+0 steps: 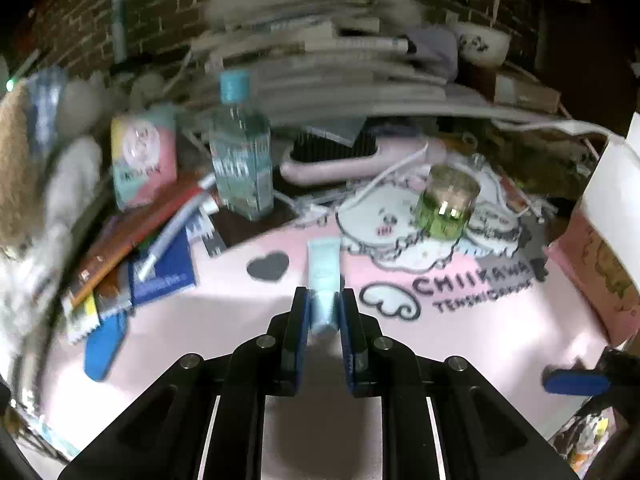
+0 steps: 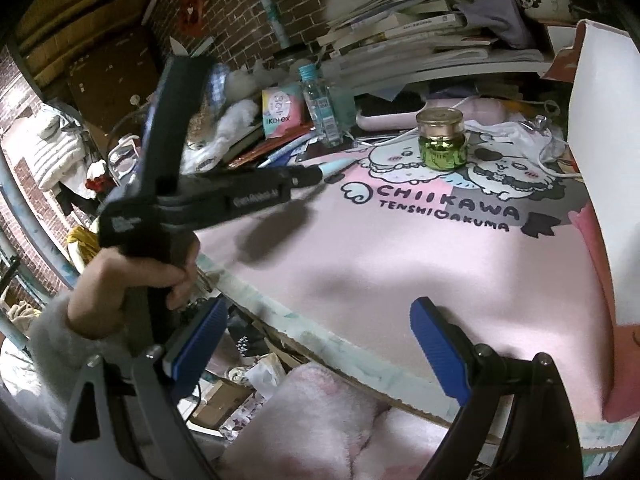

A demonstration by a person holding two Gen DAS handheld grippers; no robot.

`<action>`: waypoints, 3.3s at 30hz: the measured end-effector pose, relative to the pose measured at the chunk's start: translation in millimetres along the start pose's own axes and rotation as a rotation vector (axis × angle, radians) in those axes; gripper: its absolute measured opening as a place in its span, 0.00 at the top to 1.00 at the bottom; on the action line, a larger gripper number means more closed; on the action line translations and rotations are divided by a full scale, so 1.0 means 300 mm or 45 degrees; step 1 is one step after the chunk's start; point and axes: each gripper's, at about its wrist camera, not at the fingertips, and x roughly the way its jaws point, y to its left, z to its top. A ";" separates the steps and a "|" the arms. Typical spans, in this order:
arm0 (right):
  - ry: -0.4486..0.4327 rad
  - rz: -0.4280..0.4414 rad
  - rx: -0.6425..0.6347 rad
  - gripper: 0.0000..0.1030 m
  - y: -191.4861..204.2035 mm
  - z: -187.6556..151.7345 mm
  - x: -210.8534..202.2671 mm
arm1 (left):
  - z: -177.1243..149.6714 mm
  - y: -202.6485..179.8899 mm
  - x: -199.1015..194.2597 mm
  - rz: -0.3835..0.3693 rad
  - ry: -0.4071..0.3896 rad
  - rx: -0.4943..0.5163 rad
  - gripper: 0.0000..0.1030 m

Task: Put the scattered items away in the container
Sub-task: 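Lift the light blue tube with the left tool toward the white box, then lower the blue tube into the white box and open the left tool, then withdraw the left tool from the white box back over the desk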

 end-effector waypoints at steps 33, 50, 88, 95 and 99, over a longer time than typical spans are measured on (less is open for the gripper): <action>-0.121 -0.162 0.089 0.11 -0.064 -0.009 -0.041 | 0.095 -0.186 -0.194 -0.119 -0.215 0.137 0.89; -0.188 -0.167 0.097 0.11 -0.075 -0.034 -0.090 | 0.355 -0.585 -0.395 -0.667 -0.290 0.406 0.89; -0.268 -0.182 0.175 0.11 -0.141 -0.097 -0.159 | 0.267 -0.745 -0.268 -0.241 -0.296 0.668 0.09; -0.264 -0.224 0.145 0.11 -0.109 -0.092 -0.141 | 0.220 -0.629 -0.319 -0.126 -0.368 0.565 0.07; -0.265 -0.263 0.103 0.11 -0.077 -0.083 -0.127 | 0.195 -0.549 -0.342 -0.068 -0.395 0.492 0.07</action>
